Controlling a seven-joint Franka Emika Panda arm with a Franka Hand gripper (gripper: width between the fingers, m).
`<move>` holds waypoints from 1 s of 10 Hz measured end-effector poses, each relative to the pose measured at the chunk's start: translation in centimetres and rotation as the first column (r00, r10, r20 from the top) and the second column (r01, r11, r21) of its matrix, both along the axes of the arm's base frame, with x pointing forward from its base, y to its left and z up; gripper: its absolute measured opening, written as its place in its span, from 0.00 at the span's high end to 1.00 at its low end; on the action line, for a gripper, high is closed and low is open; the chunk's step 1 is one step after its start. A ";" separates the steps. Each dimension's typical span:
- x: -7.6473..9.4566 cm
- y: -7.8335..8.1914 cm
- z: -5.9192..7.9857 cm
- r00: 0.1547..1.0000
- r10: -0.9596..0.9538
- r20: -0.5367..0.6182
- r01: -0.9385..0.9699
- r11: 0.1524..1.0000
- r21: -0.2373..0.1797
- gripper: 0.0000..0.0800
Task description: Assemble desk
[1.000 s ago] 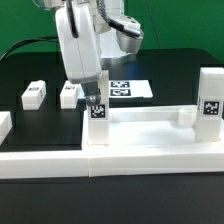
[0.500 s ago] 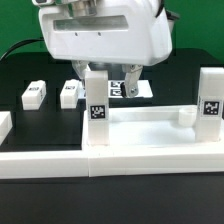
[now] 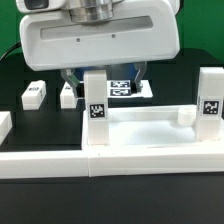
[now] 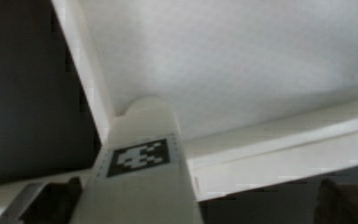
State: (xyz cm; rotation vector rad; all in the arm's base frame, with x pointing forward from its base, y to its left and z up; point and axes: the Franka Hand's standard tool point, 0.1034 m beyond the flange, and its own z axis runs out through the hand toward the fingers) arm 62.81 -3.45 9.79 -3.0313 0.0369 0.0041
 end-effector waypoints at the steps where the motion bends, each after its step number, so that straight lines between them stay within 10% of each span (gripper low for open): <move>1: -0.1 -0.7 -0.2 0.995 0.096 0.008 -0.096 0.995 0.000 0.19; 4: -0.2 -1.3 -0.2 0.997 0.079 0.008 -0.079 0.997 0.001 0.19; 8: -0.2 -1.7 -0.3 0.990 -0.141 -0.016 0.141 0.990 -0.003 0.63; 10: -0.2 -1.6 -0.3 0.961 -0.274 -0.030 0.274 0.962 -0.006 0.63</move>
Offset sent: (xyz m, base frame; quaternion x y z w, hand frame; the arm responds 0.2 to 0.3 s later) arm 0.0000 0.0000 0.0000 0.0000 0.0000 0.0650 0.9979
